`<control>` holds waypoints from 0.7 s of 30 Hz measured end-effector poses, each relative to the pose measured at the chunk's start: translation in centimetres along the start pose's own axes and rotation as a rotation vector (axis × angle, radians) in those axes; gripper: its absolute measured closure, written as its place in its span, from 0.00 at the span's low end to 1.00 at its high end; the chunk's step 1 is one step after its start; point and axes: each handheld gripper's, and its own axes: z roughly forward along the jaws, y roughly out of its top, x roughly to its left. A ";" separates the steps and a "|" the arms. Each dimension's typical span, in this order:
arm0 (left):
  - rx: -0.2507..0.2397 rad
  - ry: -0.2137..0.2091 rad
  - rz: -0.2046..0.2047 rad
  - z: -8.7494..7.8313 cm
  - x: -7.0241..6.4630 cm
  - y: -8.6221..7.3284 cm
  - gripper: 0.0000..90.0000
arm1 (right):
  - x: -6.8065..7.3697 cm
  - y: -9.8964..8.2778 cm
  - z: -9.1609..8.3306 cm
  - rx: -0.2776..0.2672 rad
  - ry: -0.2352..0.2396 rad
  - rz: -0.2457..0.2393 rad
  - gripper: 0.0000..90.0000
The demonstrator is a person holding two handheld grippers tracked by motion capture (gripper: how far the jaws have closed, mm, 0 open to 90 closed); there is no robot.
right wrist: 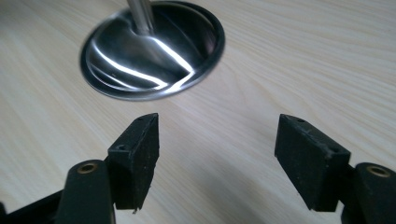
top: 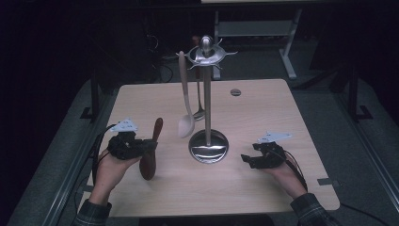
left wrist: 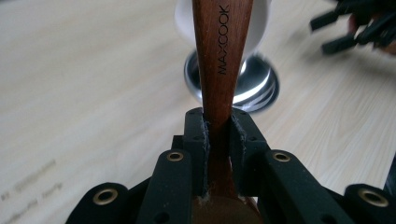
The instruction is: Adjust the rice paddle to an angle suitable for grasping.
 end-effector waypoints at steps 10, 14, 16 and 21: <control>-0.168 -0.050 0.026 -0.8 -3.1 1.3 0.87 | 1.4 2.1 -1.2 -0.054 0.077 0.000 0.42; -0.184 -0.062 0.051 -0.4 -4.6 1.9 0.87 | 2.2 3.3 -2.1 -0.089 0.106 -0.012 0.52; -0.188 -0.069 0.060 -0.2 -5.2 2.2 0.87 | 2.5 3.9 -2.4 -0.105 0.118 -0.018 0.56; -0.205 -0.072 0.065 0.7 -6.3 2.9 0.87 | 3.5 5.4 -2.8 -0.132 0.142 -0.038 0.63</control>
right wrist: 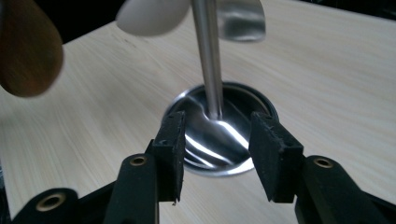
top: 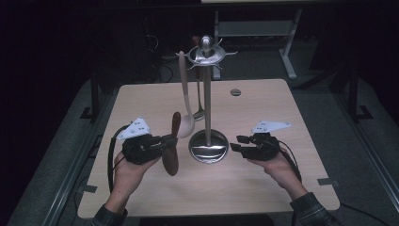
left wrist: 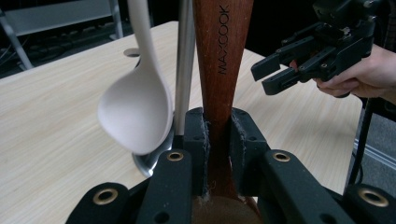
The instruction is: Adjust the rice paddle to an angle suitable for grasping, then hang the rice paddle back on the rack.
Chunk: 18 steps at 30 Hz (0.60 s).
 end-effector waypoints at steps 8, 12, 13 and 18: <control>-0.005 0.000 0.022 1.9 -1.3 0.9 0.87 | 1.8 3.4 -0.6 -0.099 0.089 -0.013 0.65; -0.008 0.004 0.021 2.6 -1.8 1.2 0.87 | 2.6 4.7 -0.7 -0.136 0.124 -0.021 0.65; -0.016 0.007 0.018 2.9 -1.9 1.3 0.87 | 2.8 5.0 -0.7 -0.142 0.134 -0.025 0.65; -0.029 0.015 0.022 3.5 -2.1 1.7 0.87 | 4.0 6.2 -0.6 -0.179 0.191 -0.028 0.65</control>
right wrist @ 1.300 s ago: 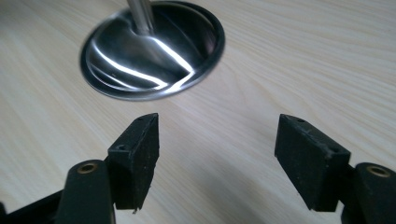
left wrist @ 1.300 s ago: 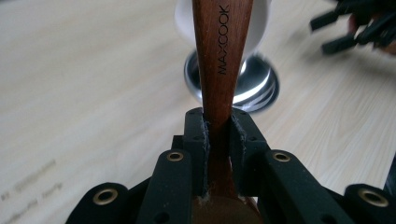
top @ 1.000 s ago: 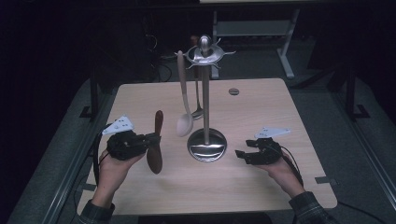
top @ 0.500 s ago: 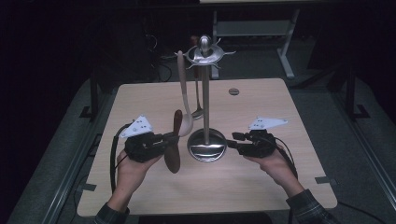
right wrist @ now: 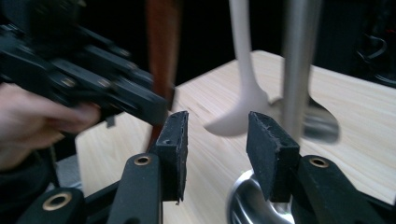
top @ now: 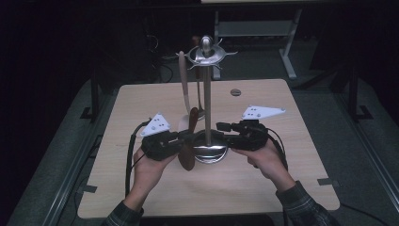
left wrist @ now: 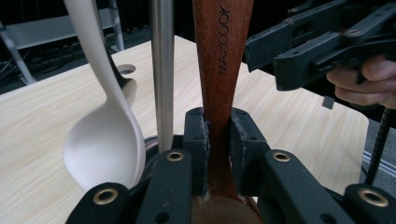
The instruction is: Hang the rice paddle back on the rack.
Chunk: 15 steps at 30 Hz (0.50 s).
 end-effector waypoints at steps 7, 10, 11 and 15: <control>-0.017 0.001 0.003 0.7 -0.7 0.2 0.87 | 1.1 1.2 1.2 -0.037 0.048 -0.013 0.66; -0.013 -0.003 0.008 0.8 -0.9 0.2 0.87 | 1.3 1.5 1.8 -0.041 0.060 -0.004 0.67; -0.014 -0.005 0.008 0.9 -1.0 0.2 0.87 | 1.3 1.5 1.9 -0.044 0.061 -0.006 0.67; -0.013 -0.004 0.009 0.9 -1.0 0.1 0.87 | 1.5 1.7 2.4 -0.053 0.065 -0.004 0.68</control>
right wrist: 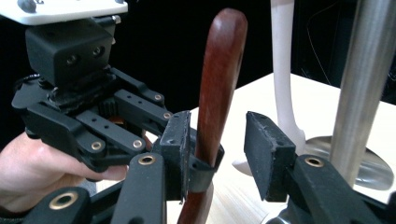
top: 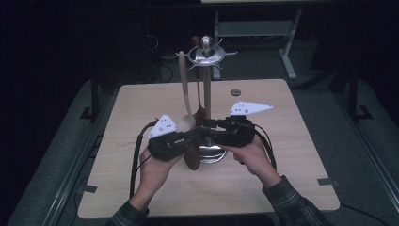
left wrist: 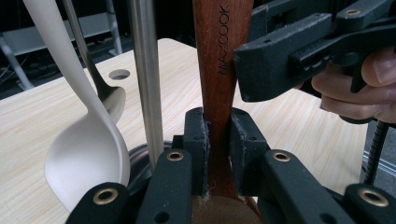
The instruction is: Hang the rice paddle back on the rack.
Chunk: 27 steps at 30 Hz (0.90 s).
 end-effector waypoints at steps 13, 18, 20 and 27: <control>0.008 0.002 0.010 0.0 0.0 -0.1 0.87 | 0.0 0.3 0.9 -0.021 0.008 0.007 0.79; 0.002 -0.007 0.004 0.0 0.1 -0.2 0.87 | 0.2 0.3 1.0 -0.020 0.014 0.011 0.83; 0.009 -0.011 0.009 0.0 0.2 -0.3 0.85 | 0.2 0.3 1.1 -0.021 0.012 0.005 0.83; 0.052 -0.005 0.022 -0.4 0.6 -0.9 0.61 | 0.4 0.5 1.3 -0.020 0.008 0.004 0.85</control>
